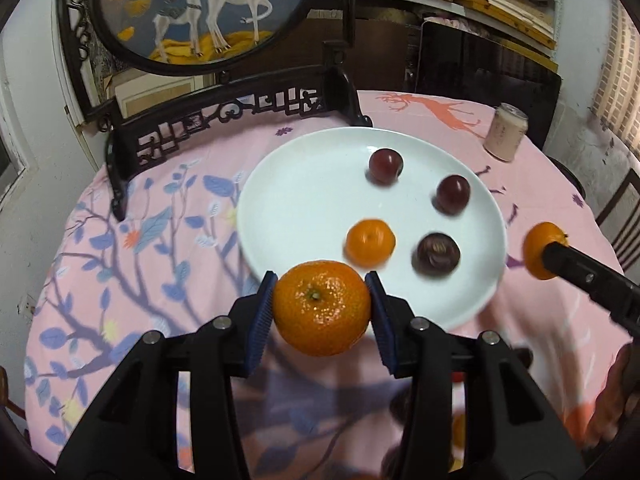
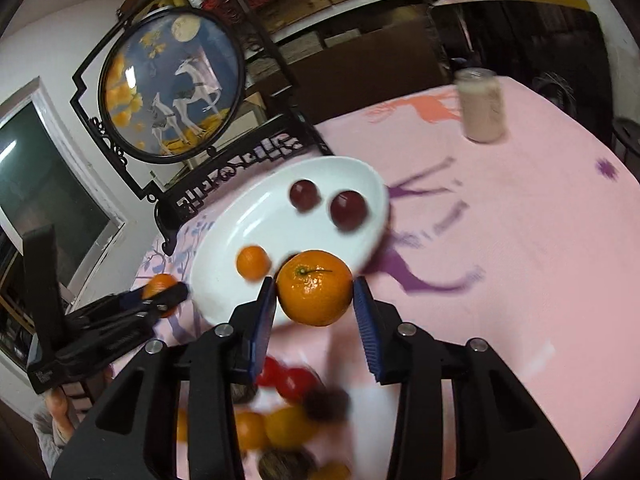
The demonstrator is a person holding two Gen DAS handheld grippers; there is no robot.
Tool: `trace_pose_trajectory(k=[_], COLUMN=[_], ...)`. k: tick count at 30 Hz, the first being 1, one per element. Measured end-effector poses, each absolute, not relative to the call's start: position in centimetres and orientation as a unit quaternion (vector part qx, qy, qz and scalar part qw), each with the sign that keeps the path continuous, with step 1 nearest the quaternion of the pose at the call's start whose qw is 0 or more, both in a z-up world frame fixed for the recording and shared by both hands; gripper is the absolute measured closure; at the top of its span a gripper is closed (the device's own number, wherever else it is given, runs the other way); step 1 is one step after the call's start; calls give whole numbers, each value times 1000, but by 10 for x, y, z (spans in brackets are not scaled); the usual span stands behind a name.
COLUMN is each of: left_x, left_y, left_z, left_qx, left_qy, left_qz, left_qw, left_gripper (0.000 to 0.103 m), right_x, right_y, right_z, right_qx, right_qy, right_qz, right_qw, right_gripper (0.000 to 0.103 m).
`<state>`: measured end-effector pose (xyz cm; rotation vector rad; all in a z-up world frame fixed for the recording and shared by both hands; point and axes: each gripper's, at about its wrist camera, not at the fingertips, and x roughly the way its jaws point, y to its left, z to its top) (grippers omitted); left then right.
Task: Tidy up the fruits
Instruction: 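Place the orange and tangerine in the white plate and open both tools, then grasp the yellow orange with the left tool while the right tool grasps a stemmed dark plum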
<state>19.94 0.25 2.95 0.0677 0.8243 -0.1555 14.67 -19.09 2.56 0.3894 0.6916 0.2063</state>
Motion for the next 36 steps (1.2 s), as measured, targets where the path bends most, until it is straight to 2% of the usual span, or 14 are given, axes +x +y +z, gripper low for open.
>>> trace_pose_trajectory(k=[3,6,12,14,25,27,28,29,36], left_x=[206,201,184,174,81,64,59,55,45], left_y=[2,4,13,17,40,37,36,35,18], left_z=[21,21,23,22,11,4,1,-1,-4], left_qx=[18,36,42,47,46,65,72,77,108], left_qy=[395,383,379,378,382,382,384,386,378], left_qz=[-74,-72,-74,-72,-142,-149,-148,-148,-177], left_qw=[916,920,922,922,912,910,908,907,902], left_gripper=[52,44,41,30,29,27,21,19,19], right_x=[164,163,145,133,85,84,84,83,84], right_y=[-186,-190,-200,-207,-226,-227,-228,-227,-221], right_z=[20,22,18,15,5,6,6,6,7], right_qx=[194,182,203,217,251,251,251,251,238], right_qy=[320,310,321,328,336,334,334,336,344], right_qz=[118,109,113,111,106,104,106,109,115], right_qw=[920,927,918,913,902,903,902,901,901], right_gripper=[58,41,41,41,40,40,40,40,40])
